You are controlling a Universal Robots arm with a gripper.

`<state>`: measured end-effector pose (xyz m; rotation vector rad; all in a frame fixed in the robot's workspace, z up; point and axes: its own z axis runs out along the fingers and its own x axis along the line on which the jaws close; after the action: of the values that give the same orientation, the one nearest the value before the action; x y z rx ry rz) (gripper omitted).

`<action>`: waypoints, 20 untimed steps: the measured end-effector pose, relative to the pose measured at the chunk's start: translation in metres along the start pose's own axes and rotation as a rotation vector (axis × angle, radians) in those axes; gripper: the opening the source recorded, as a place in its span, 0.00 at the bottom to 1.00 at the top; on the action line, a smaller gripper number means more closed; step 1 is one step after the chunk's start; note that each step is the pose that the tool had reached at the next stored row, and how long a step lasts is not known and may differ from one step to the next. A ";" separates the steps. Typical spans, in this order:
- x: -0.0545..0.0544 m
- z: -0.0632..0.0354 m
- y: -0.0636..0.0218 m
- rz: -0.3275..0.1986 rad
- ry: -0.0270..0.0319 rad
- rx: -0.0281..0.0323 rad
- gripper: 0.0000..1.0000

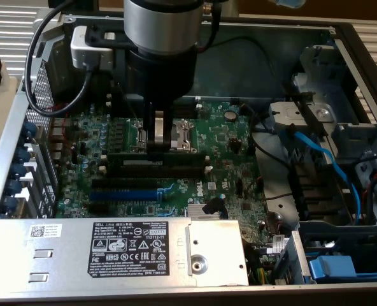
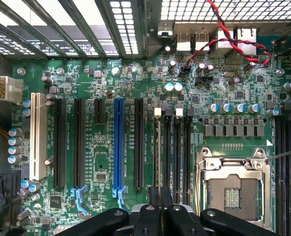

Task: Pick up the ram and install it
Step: 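Insert the ram into the slot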

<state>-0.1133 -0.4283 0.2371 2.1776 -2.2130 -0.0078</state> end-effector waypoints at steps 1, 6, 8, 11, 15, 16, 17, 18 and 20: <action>0.000 0.0001 0.0000 0.000 0.0001 -0.0001 0.12; 0.000 0.0011 0.0002 0.002 -0.0001 0.0000 0.12; 0.000 0.0010 0.0001 0.002 0.0000 -0.0001 0.12; 0.000 0.0011 0.0001 0.003 -0.0001 -0.0001 0.12; 0.001 0.0013 0.0001 0.004 0.0000 -0.0002 0.12; 0.001 0.0015 0.0001 0.004 -0.0001 -0.0001 0.12; 0.001 0.0015 0.0001 0.004 0.0000 -0.0002 0.12; 0.001 0.0016 0.0001 0.005 0.0000 -0.0002 0.12; 0.001 0.0017 0.0001 0.006 -0.0001 -0.0002 0.12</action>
<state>-0.1135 -0.4289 0.2354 2.1703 -2.2199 -0.0080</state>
